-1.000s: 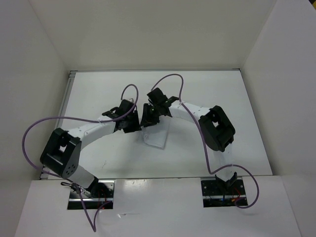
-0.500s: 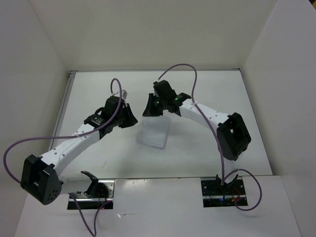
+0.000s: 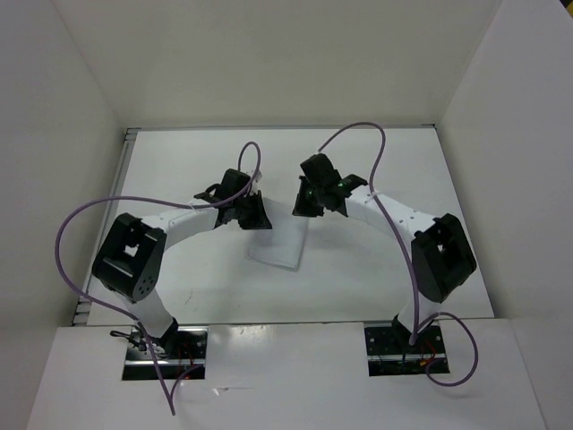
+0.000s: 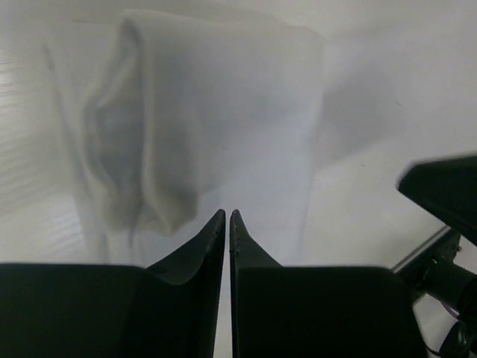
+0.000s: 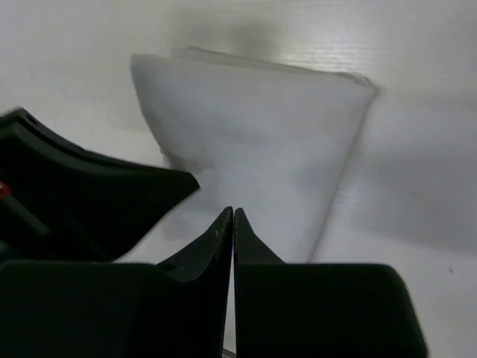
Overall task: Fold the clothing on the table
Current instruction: Fold the skirt
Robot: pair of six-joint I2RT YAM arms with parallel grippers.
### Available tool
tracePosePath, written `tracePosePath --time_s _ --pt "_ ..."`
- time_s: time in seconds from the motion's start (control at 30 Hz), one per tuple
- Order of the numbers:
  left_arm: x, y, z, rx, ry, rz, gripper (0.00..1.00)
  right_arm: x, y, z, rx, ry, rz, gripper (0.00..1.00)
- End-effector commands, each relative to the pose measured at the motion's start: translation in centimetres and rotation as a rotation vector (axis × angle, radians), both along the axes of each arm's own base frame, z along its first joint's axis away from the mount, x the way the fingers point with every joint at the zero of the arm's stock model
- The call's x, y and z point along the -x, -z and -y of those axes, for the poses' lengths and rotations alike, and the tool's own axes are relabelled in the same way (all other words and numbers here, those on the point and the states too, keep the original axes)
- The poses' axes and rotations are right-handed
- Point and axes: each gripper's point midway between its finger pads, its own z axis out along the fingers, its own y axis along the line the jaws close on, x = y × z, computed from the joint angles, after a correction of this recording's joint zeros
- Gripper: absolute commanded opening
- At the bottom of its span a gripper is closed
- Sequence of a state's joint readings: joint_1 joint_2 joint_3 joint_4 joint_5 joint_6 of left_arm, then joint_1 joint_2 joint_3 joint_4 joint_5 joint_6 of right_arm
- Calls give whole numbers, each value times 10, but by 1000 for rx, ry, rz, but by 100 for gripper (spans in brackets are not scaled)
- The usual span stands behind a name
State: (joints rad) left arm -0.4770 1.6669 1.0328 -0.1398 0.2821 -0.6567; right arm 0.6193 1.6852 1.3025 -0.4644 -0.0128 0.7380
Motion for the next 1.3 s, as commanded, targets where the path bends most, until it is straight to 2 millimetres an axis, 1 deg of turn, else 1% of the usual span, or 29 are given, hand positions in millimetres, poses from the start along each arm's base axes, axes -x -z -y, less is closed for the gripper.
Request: tracePosePath --time_s 0.0,0.03,0.07,0.1,0.17,0.37,0.47,0.5,0.53,0.57,0.6,0.63,0.67,0.7,0.73,0.77,0.8,0.83,0.87,0.9,0.93,0.97,1.0,1.03,1.07,1.1,1.17,1.2,1.27 --pt "-29 -2 -12 -5 -60 47 11 17 -9 15 21 1 17 5" --pt "-30 13 -24 -42 -110 23 11 22 -14 18 13 1 28 5" --pt "-28 18 -27 -56 -118 17 11 29 -7 23 19 8 9 5" --pt "-35 23 -34 -72 -146 23 11 33 -11 26 13 8 17 5" --pt "-33 41 -41 -98 -169 -19 11 42 -4 32 22 8 5 6" --pt "-36 69 -44 -143 -171 -60 11 63 -8 45 9 7 -1 9" --pt "-34 87 -50 -188 -187 -92 11 70 -16 50 3 7 8 10" --pt "-38 87 -51 -194 -193 -88 11 73 -16 52 1 7 10 12" --pt "-36 89 -53 -205 -198 -94 11 76 -25 54 -12 8 28 13" --pt "-36 83 -53 -202 -198 -89 11 78 -27 55 -21 14 30 17" --pt "-40 62 -49 -168 -194 -48 12 81 -28 58 -25 14 35 19" --pt "-32 55 -48 -146 -179 -47 15 85 -33 58 -40 7 43 19" --pt "-28 42 -45 -130 -171 -18 31 92 -40 63 -65 15 64 21" --pt "-24 5 -42 -89 -165 59 43 96 -45 65 -84 24 73 26" --pt "-12 -2 -43 -96 -171 72 52 103 -61 70 -121 24 124 30" --pt "-7 -16 -48 -85 -194 96 64 107 -62 75 -143 49 137 33" --pt "0 -46 -51 -45 -199 163 66 111 -69 78 -165 48 166 37" --pt "8 -52 -57 -43 -216 167 69 113 -78 81 -197 63 200 40" --pt "18 -75 -60 -18 -221 223 70 124 -91 89 -237 62 252 42" --pt "32 -68 -66 -16 -237 191 75 128 -97 94 -259 74 278 43" --pt "40 -72 -69 0 -246 195 79 131 -105 99 -281 95 307 45" --pt "49 -92 -74 42 -257 244 79 139 -101 104 -281 95 306 45" --pt "59 -95 -75 69 -263 239 79 147 -118 113 -323 110 359 49" --pt "71 -86 -80 73 -273 221 80 151 -117 118 -323 118 368 49" --pt "81 -103 -85 121 -284 271 80 156 -113 124 -312 127 365 50" --pt "89 -104 -90 136 -308 268 80 163 -126 129 -360 133 404 50" --pt "107 -116 -100 189 -334 321 80 169 -133 133 -396 139 431 54" --pt "114 -116 -105 201 -355 319 80 175 -135 135 -414 142 441 54" --pt "127 -130 -112 261 -375 374 81 177 -140 139 -425 150 462 55"
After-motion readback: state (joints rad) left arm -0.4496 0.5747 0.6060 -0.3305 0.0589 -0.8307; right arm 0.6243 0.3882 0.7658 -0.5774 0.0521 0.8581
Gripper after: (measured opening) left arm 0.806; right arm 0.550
